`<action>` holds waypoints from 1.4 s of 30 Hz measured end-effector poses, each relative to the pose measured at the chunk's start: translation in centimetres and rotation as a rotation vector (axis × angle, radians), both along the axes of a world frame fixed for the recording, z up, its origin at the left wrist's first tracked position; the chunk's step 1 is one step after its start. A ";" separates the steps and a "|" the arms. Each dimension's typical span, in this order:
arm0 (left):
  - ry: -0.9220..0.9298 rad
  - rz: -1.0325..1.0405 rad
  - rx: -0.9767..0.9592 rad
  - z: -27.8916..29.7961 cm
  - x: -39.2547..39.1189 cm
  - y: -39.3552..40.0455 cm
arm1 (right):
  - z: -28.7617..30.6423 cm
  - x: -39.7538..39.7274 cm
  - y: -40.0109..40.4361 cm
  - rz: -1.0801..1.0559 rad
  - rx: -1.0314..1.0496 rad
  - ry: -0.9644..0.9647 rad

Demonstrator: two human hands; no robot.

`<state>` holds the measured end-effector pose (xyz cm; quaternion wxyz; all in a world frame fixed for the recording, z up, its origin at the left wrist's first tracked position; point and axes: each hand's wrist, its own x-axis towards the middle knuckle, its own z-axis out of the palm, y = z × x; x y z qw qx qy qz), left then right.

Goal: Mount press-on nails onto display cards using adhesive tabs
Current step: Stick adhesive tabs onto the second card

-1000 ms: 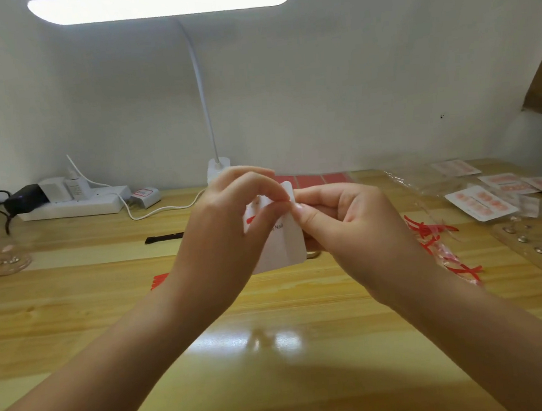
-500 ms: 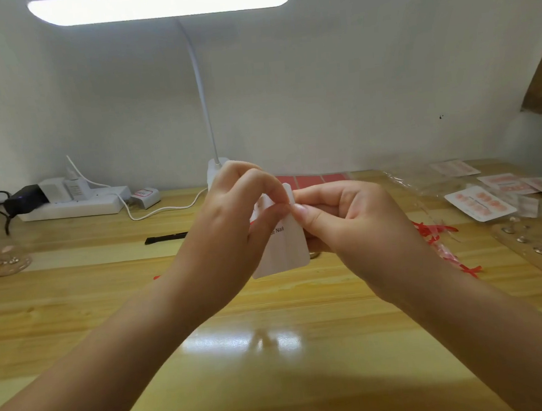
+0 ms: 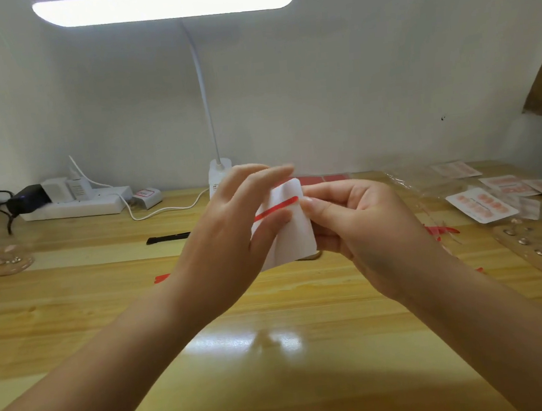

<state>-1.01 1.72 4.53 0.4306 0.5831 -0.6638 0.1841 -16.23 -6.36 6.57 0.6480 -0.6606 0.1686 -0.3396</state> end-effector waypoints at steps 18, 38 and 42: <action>-0.002 0.064 -0.124 0.0 0.0 0.2 | -0.5 0.3 0.2 0.020 0.015 0.002; -0.216 0.171 -0.254 -0.2 0.3 0.0 | -0.4 0.4 0.5 0.032 -0.005 0.005; -0.120 0.186 -0.240 -0.2 0.1 0.0 | -0.4 0.4 0.3 -0.003 0.013 0.010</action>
